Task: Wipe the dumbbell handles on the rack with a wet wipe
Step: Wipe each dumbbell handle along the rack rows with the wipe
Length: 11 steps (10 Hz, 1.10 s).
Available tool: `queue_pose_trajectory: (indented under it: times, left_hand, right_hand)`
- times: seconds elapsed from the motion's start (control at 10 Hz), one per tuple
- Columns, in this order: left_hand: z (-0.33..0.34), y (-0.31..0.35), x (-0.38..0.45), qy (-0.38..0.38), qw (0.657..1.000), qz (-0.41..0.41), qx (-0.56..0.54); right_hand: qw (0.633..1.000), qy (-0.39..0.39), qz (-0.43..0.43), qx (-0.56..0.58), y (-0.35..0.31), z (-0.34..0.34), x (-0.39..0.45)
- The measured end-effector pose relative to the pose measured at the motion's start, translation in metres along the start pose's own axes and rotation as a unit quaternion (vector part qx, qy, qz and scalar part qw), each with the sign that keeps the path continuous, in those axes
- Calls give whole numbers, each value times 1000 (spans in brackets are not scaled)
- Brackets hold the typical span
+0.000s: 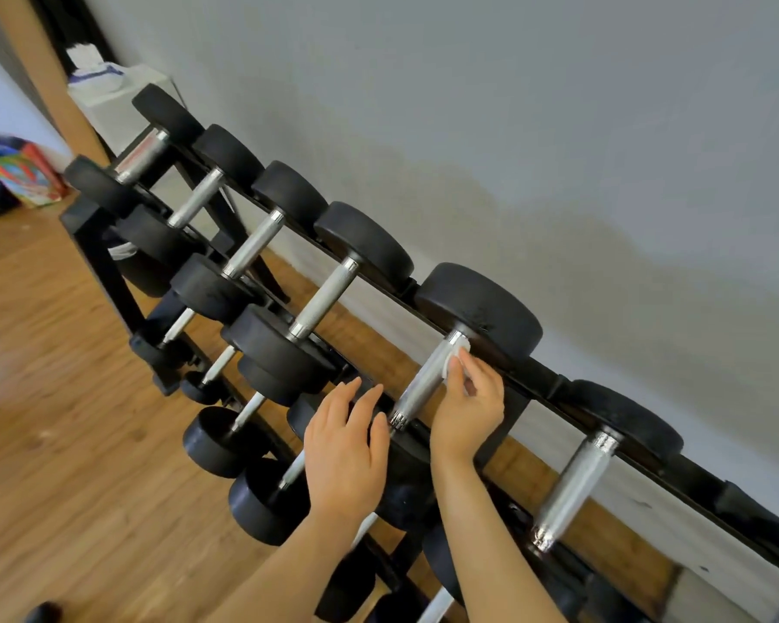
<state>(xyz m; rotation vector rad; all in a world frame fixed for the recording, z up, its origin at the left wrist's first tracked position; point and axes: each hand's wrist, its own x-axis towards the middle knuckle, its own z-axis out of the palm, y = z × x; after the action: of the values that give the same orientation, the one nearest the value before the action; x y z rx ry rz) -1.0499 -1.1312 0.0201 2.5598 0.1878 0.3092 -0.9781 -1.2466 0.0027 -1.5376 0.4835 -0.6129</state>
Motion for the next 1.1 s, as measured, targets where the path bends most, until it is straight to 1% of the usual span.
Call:
queue_pose_trajectory:
  times: [0.1, 0.3, 0.4, 0.6, 0.7, 0.8, 0.9, 1.0, 1.1]
  left_hand:
    - [0, -1, -1, 2, 1000, 3, -2]
    - [1, -2, -1, 11, 1000, 6, 4]
    - [1, -1, -1, 17, 1000, 7, 5]
    - [2, 0, -1, 20, 1000, 7, 8]
    - [2, -1, -1, 21, 1000, 8, 6]
    - [2, 0, -1, 27, 1000, 11, 3]
    - [2, 1, -1, 29, 1000, 10, 4]
    - [0, 2, -1, 29, 1000, 9, 7]
    - [1, 3, -1, 28, 1000, 7, 4]
  right_hand:
    - [999, -32, -41, -15, 1, -1, 4]
    - [996, -42, -61, -41, 4, 0, 3]
    - [996, -64, -54, -37, 6, -6, -3]
    - [999, -29, -16, -19, 1, 2, 12]
    - [998, -47, -31, -34, 3, -2, 1]
    - [993, -82, -59, -57, 6, -10, -9]
    - [987, -98, -99, -83, 4, -9, -5]
    - [974, -113, -152, -123, 2, -7, 5]
    - [949, -113, -231, -182, 8, -11, 8]
